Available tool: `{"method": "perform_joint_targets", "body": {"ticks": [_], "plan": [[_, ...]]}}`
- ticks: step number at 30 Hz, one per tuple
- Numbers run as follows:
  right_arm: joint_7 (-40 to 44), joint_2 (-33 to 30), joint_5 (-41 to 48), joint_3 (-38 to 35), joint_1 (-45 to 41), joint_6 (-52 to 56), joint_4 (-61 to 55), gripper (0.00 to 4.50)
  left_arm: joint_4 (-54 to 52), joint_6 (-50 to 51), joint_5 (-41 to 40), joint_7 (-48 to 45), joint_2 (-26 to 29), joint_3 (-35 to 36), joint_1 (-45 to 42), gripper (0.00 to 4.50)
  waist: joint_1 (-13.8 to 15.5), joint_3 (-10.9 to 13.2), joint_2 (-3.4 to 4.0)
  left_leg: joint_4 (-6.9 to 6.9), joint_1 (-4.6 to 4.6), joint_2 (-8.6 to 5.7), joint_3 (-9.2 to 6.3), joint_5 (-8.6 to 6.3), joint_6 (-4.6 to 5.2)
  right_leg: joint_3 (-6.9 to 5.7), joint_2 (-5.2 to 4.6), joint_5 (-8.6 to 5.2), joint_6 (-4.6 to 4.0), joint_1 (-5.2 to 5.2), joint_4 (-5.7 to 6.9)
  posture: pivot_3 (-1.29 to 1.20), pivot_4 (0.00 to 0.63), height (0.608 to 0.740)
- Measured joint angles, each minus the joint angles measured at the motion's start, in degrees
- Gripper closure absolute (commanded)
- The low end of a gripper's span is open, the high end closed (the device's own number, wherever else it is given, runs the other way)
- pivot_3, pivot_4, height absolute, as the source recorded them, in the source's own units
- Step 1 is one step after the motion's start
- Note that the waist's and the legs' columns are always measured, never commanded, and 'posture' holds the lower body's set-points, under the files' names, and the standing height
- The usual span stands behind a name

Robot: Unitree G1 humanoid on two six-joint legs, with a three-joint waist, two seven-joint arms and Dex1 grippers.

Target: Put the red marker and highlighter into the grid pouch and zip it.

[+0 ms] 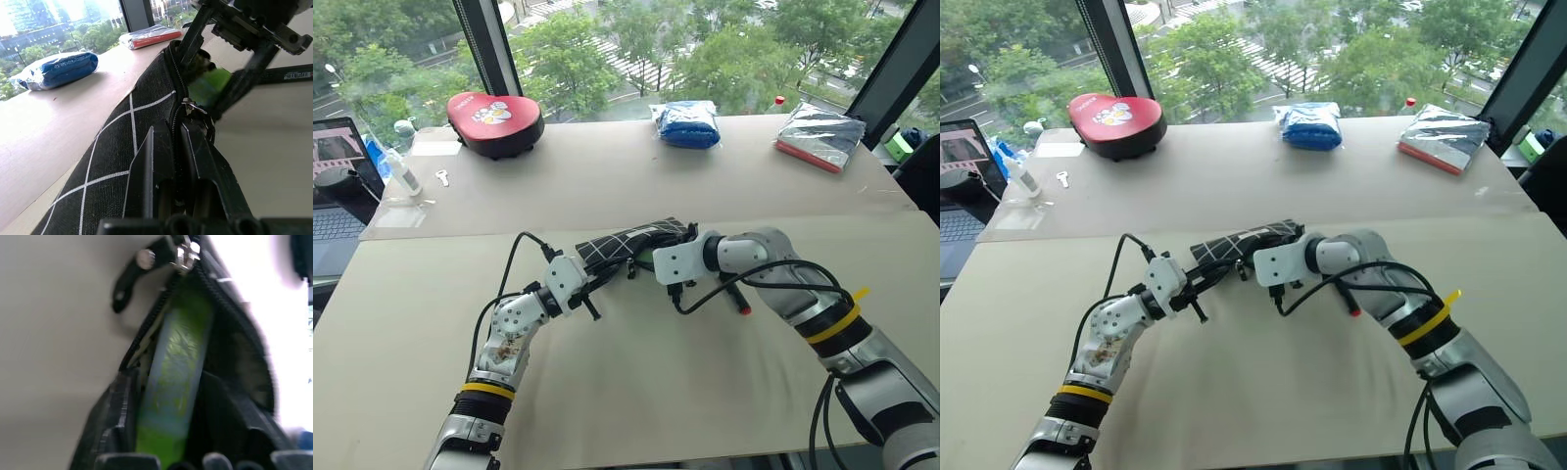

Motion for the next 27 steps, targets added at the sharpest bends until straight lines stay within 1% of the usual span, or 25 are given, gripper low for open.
{"method": "perform_joint_targets", "body": {"ticks": [1,2,3,8,10,13,15,16,18,20,21,23,26,27], "plan": [[-0.4,0.3,0.0,-0.6,0.0,0.0,0.1,0.72,0.0,0.0,0.0,0.0,0.0,0.0,0.0,4.5,0.0,0.0,0.0,0.0,0.01,0.0,0.0,0.0,0.0,0.0,0.0,0.0,0.0,0.0,0.02,0.0,0.15,0.74],[-1.6,0.8,-0.2,-1.5,-0.3,-0.1,0.5,0.22,0.0,0.0,0.0,0.1,0.0,0.0,0.0,4.5,-0.1,0.0,0.0,0.0,0.04,0.01,0.0,0.01,-0.01,0.0,0.01,0.0,-0.01,0.01,0.03,0.0,0.15,0.74],[-2.5,0.9,-0.4,-2.1,-0.5,-0.1,1.1,0.08,0.1,0.0,0.0,0.1,-0.1,0.0,-0.2,4.5,-0.1,0.0,0.0,0.0,0.04,0.01,0.0,0.01,-0.01,-0.01,0.01,0.0,-0.01,0.01,0.05,0.0,0.15,0.74],[-2.6,0.6,0.7,-5.5,-0.7,-1.2,1.7,0.08,1.3,0.1,-0.5,0.2,-1.1,0.5,-1.0,4.5,-0.1,0.0,0.0,-0.01,0.02,0.0,0.01,0.01,-0.01,-0.01,0.0,0.0,-0.01,0.0,0.01,0.0,0.15,0.74],[0.2,0.1,4.8,-8.2,-0.7,0.9,1.0,0.08,1.5,0.6,-1.4,0.6,-1.7,1.0,-1.4,4.5,0.0,0.0,0.0,-0.01,-0.01,0.0,0.0,0.01,-0.01,-0.01,0.0,0.0,-0.01,0.0,-0.01,0.0,0.15,0.74],[6.7,-3.0,14.4,-15.0,-0.7,8.2,-3.2,0.08,1.8,0.9,-2.2,1.1,-2.0,1.9,-1.6,4.5,0.2,0.0,0.0,-0.01,-0.01,0.01,-0.01,0.0,0.0,-0.01,0.0,0.0,-0.01,0.01,-0.03,0.0,0.15,0.74],[11.5,-6.2,21.9,-19.6,0.4,15.9,-7.7,0.08,1.9,0.9,-2.3,1.1,-2.1,2.2,-1.6,4.5,0.4,0.0,0.0,-0.04,-0.04,0.02,-0.09,-0.01,0.01,-0.05,0.0,0.0,-0.01,0.04,-0.11,0.0,0.15,0.74],[14.2,-8.4,26.8,-22.5,1.7,21.2,-10.8,0.08,2.0,0.9,-2.3,1.2,-2.0,2.4,-1.5,4.5,0.4,0.0,0.0,-0.04,-0.03,0.03,-0.11,-0.02,0.03,-0.07,0.0,0.0,-0.01,0.05,-0.12,0.0,0.15,0.74],[17.4,-11.0,33.4,-26.0,4.6,28.4,-14.9,0.08,2.1,1.0,-2.4,1.2,-2.1,2.6,-1.6,4.5,0.4,0.0,0.0,-0.06,-0.04,0.04,-0.1,-0.03,0.05,-0.07,0.0,0.0,-0.01,0.08,-0.2,0.0,0.15,0.74],[19.0,-14.3,37.3,-27.8,9.6,34.2,-18.2,0.08,2.1,1.0,-2.4,1.2,-2.2,2.7,-1.4,4.5,0.5,0.0,-0.01,-0.05,-0.04,0.05,-0.1,-0.04,0.06,-0.07,-0.01,0.0,-0.01,0.09,-0.19,0.0,0.15,0.74],[18.9,-15.1,37.9,-28.0,11.1,36.1,-18.8,0.08,2.2,1.0,-2.4,1.2,-2.1,2.7,-1.3,4.5,0.4,0.0,-0.01,-0.05,-0.04,0.04,-0.03,-0.04,0.06,-0.03,-0.01,0.0,-0.01,0.06,-0.2,0.0,0.15,0.74],[15.5,-15.1,38.5,-27.9,13.7,43.0,-20.1,0.08,2.2,1.0,-2.3,1.2,-2.1,2.6,-1.3,4.5,0.2,0.0,0.0,-0.04,-0.01,0.11,0.1,-0.04,0.06,0.02,-0.03,0.02,-0.04,0.06,-0.12,0.0,0.15,0.74],[6.0,-9.2,38.7,-27.4,13.1,54.6,-20.6,0.08,2.1,1.0,-2.3,1.0,-2.2,2.4,-1.1,4.5,0.2,0.0,-0.02,-0.04,0.03,0.3,0.32,-0.03,0.04,0.03,0.0,0.14,-0.22,0.04,-0.12,0.0,0.15,0.74],[4.0,-8.6,38.7,-26.8,13.2,56.4,-20.7,0.08,2.1,1.0,-2.3,1.0,-2.1,2.4,-1.0,4.5,0.4,0.0,-0.01,-0.04,0.03,0.3,0.32,-0.03,0.04,0.02,0.01,0.15,-0.22,0.03,-0.09,0.0,0.15,0.74]]}}
